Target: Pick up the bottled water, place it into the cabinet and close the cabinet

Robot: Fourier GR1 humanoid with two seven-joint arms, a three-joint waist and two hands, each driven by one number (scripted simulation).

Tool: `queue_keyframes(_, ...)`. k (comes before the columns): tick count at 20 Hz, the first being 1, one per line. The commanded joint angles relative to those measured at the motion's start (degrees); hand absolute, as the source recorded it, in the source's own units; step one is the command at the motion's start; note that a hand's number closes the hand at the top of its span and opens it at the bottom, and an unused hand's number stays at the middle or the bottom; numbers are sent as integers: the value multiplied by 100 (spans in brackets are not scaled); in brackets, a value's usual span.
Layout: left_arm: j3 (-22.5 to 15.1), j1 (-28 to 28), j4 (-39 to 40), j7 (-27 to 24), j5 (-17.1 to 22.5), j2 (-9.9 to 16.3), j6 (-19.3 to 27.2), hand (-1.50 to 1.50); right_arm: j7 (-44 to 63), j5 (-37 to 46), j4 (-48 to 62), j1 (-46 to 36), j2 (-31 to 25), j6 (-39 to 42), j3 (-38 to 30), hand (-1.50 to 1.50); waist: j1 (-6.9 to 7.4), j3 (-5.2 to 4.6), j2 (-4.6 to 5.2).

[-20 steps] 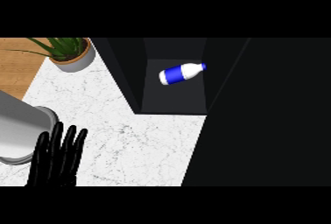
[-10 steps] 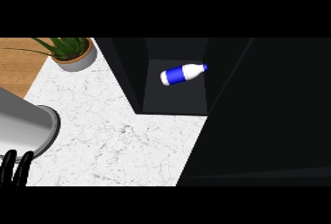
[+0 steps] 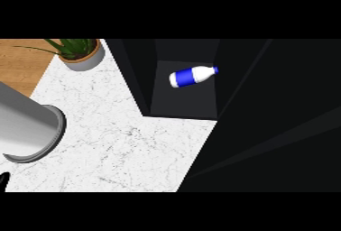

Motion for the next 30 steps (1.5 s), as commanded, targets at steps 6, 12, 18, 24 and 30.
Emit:
queue_keyframes(6, 891, 575, -141, -68, 804, 242, -703, -150, 1757, -565, 782, -1915, 1280, -1150, 1156, 150, 17, 22, 62)
queue_keyframes(12, 1607, 956, 116, -154, 1447, 326, -1452, -150, 1571, -1354, 2181, -3725, 1298, -2332, 573, 150, -12, 31, 63)
queue_keyframes(18, 2196, 1312, 236, -135, 1875, 191, -2009, -150, 1932, -2629, 2776, -4995, 1302, -2401, -555, 150, -85, 37, 47)
queue_keyframes(24, 2356, 1043, 186, 230, 2024, 97, -1810, -150, 1668, -3307, 4114, -5898, 1167, -1450, -1831, 150, -200, 42, 64)
queue_keyframes(30, 2953, 1401, 622, 232, 2369, -157, -2815, -150, 1676, -3403, 5144, -6637, 1108, -1073, -2199, 150, -161, 37, 41)
